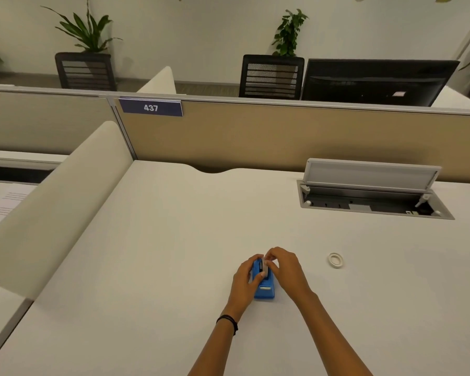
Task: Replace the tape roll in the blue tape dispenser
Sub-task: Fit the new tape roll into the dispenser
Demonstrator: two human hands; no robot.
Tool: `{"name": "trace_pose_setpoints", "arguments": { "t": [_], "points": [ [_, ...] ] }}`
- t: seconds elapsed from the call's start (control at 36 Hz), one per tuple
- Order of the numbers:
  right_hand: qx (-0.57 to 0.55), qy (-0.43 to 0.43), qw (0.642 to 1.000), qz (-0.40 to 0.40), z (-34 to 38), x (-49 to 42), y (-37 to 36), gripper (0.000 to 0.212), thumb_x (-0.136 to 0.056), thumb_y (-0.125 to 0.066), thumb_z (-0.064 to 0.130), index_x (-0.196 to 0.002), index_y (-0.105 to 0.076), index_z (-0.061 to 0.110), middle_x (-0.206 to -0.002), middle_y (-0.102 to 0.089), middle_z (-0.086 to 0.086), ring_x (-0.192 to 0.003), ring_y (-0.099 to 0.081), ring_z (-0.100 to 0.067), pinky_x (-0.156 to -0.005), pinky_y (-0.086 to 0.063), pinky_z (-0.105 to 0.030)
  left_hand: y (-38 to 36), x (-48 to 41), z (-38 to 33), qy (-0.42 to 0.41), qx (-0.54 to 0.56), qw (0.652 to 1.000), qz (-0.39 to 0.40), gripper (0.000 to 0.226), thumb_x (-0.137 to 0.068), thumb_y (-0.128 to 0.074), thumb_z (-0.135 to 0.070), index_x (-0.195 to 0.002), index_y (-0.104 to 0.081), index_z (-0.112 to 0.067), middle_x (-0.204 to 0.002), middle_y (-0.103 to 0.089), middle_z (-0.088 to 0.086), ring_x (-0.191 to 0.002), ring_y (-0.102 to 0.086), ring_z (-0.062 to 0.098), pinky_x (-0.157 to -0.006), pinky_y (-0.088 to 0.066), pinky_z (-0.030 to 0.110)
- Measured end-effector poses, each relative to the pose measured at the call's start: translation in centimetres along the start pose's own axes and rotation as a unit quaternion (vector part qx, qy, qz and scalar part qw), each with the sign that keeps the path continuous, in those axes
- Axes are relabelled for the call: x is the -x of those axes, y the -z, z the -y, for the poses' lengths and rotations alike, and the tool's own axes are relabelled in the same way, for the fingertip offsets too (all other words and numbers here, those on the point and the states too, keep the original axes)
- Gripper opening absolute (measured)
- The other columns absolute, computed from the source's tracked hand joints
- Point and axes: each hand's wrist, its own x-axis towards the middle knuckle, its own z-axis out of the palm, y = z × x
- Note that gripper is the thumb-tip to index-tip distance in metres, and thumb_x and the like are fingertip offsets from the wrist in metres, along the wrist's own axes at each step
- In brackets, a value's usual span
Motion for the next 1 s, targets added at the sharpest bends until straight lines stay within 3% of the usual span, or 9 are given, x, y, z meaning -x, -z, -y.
{"name": "trace_pose_setpoints", "arguments": {
  "t": [0.14,0.33,0.44,0.5,0.58,0.69,0.83,0.92,1.0],
  "points": [
    [0.058,0.000,0.998,0.012,0.9,-0.3,0.2,0.018,-0.089,-0.054,0.018,-0.093,-0.062,0.002,-0.097,-0.067,-0.015,-0.089,-0.060,-0.026,-0.082,-0.045,-0.030,0.0,0.0,0.0,0.004,-0.001,1.000,-0.001,0.037,-0.088,-0.056,-0.026,-0.118,-0.041,-0.042,-0.127,-0.050,-0.009,-0.119,-0.049,0.014,-0.105,-0.040,0.032],
    [0.175,0.032,0.982,0.069,1.5,-1.0,0.4,0.022,-0.091,-0.051,0.020,-0.103,-0.059,0.003,-0.109,-0.063,-0.015,-0.097,-0.058,-0.026,-0.089,-0.040,-0.030,0.0,0.1,-0.2,0.005,0.001,1.000,-0.002,0.038,-0.088,-0.056,-0.024,-0.111,-0.039,-0.050,-0.124,-0.049,-0.011,-0.117,-0.048,0.011,-0.101,-0.038,0.025],
    [0.231,0.072,0.969,0.049,0.9,-0.6,-0.1,0.020,-0.076,-0.073,0.016,-0.089,-0.062,0.005,-0.089,-0.064,-0.012,-0.080,-0.061,-0.024,-0.075,-0.048,-0.031,0.0,0.1,-0.2,0.003,-0.004,1.000,-0.001,0.038,-0.088,-0.056,-0.026,-0.112,-0.038,-0.051,-0.124,-0.049,-0.013,-0.118,-0.048,0.012,-0.103,-0.038,0.027],
    [0.230,0.075,0.969,0.043,0.8,-0.4,-0.1,0.027,-0.061,-0.084,0.013,-0.078,-0.064,0.007,-0.077,-0.065,-0.010,-0.068,-0.063,-0.021,-0.066,-0.051,-0.030,0.0,0.0,-0.1,-0.001,-0.010,1.000,0.000,0.037,-0.088,-0.056,-0.029,-0.113,-0.039,-0.051,-0.125,-0.049,-0.012,-0.118,-0.049,0.012,-0.104,-0.039,0.028],
    [0.178,0.058,0.980,0.062,0.9,-0.2,0.1,0.020,-0.082,-0.065,0.013,-0.097,-0.058,0.003,-0.099,-0.062,-0.014,-0.090,-0.059,-0.025,-0.083,-0.043,-0.030,0.1,0.0,-0.1,-0.003,-0.015,1.000,0.000,0.037,-0.088,-0.055,-0.027,-0.114,-0.039,-0.049,-0.125,-0.050,-0.011,-0.118,-0.049,0.012,-0.104,-0.039,0.028],
    [0.107,0.039,0.993,0.009,0.0,0.1,0.1,0.016,-0.091,-0.051,0.016,-0.099,-0.055,0.003,-0.106,-0.060,-0.022,-0.085,-0.051,-0.019,-0.074,-0.037,-0.016,0.0,0.1,-0.2,0.004,-0.012,1.000,0.000,0.036,-0.089,-0.055,-0.023,-0.120,-0.042,-0.036,-0.127,-0.050,-0.007,-0.119,-0.049,0.014,-0.105,-0.039,0.032],
    [0.055,0.047,0.997,0.006,0.5,0.7,0.4,0.033,-0.087,-0.053,0.031,-0.094,-0.064,0.001,-0.098,-0.066,-0.018,-0.091,-0.060,-0.029,-0.085,-0.040,-0.030,0.0,0.1,-0.2,0.012,-0.007,1.000,-0.004,0.041,-0.088,-0.056,-0.024,-0.128,-0.045,-0.023,-0.132,-0.052,0.002,-0.120,-0.050,0.018,-0.107,-0.041,0.036],
    [0.058,0.047,0.997,-0.006,0.5,0.3,0.4,0.016,-0.087,-0.058,0.016,-0.092,-0.065,0.002,-0.097,-0.067,-0.016,-0.089,-0.061,-0.027,-0.084,-0.037,-0.026,0.0,0.1,-0.2,0.008,-0.006,1.000,-0.003,0.039,-0.089,-0.055,-0.024,-0.126,-0.044,-0.027,-0.132,-0.052,0.001,-0.120,-0.050,0.017,-0.106,-0.041,0.035],
    [0.095,0.062,0.994,0.005,0.7,-0.3,0.4,0.014,-0.088,-0.056,0.010,-0.090,-0.065,0.000,-0.095,-0.067,-0.017,-0.087,-0.061,-0.028,-0.083,-0.042,-0.030,0.0,0.1,0.0,0.002,-0.004,1.000,-0.003,0.037,-0.089,-0.055,-0.022,-0.123,-0.043,-0.033,-0.130,-0.052,-0.002,-0.119,-0.050,0.015,-0.106,-0.040,0.033]
  ]
}}
